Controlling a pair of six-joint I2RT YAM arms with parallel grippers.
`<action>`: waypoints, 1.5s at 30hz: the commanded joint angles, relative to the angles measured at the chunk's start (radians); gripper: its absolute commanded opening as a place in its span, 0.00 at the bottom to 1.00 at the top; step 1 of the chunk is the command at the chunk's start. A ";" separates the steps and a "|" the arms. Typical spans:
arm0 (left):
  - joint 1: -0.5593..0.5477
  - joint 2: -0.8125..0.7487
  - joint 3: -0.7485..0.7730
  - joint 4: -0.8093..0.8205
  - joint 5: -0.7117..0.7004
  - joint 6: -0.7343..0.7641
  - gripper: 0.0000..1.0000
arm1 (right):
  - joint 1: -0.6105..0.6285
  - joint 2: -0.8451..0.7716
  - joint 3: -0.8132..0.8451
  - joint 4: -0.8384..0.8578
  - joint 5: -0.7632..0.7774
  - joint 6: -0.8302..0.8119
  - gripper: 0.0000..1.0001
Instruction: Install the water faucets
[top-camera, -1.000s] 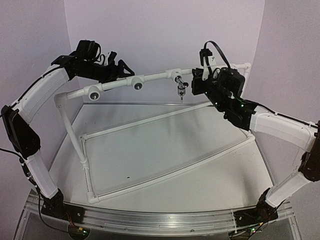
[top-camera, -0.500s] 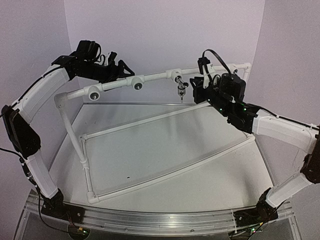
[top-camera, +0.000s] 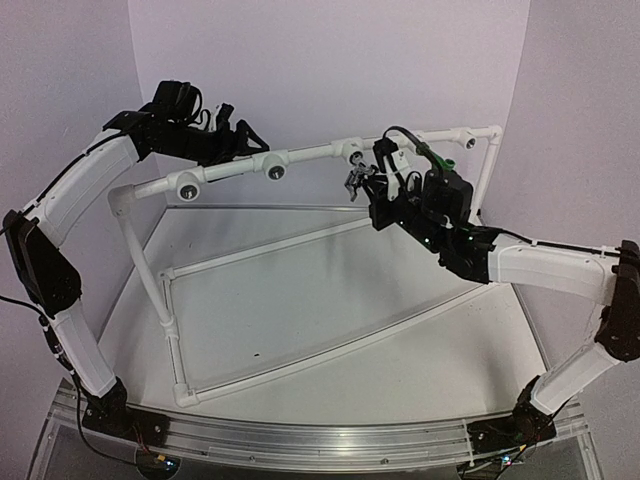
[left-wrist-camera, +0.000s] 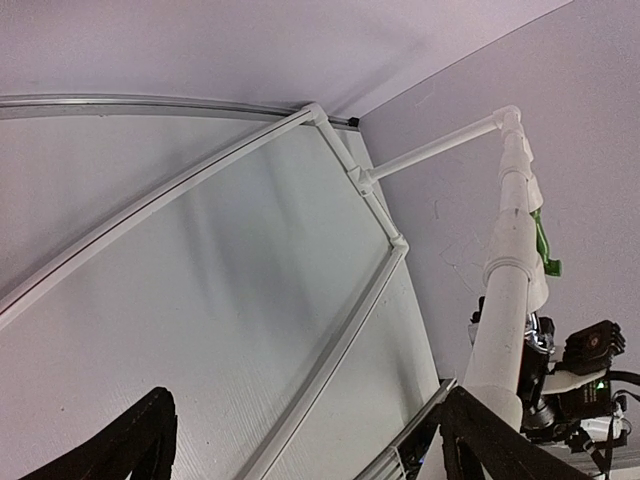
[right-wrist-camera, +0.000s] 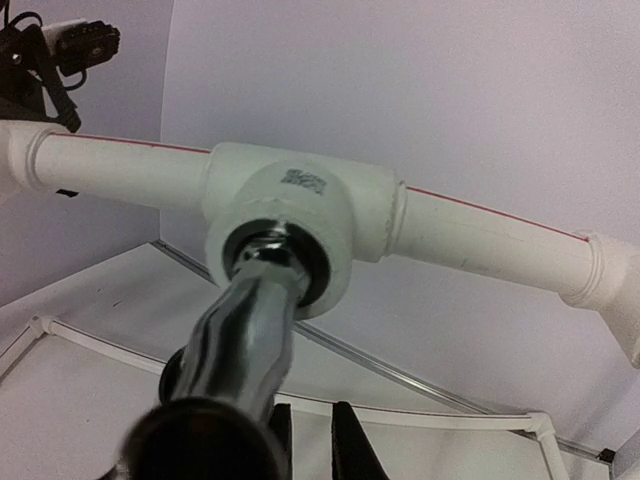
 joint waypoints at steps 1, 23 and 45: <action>-0.001 -0.024 -0.001 -0.022 0.009 0.016 0.90 | 0.053 -0.009 -0.015 0.089 0.020 -0.013 0.13; -0.001 -0.028 -0.014 -0.013 0.004 0.018 0.90 | 0.142 0.028 0.096 0.120 0.084 0.038 0.19; 0.005 -0.002 0.008 -0.019 0.022 0.023 0.91 | 0.129 0.011 0.211 0.075 0.225 0.085 0.20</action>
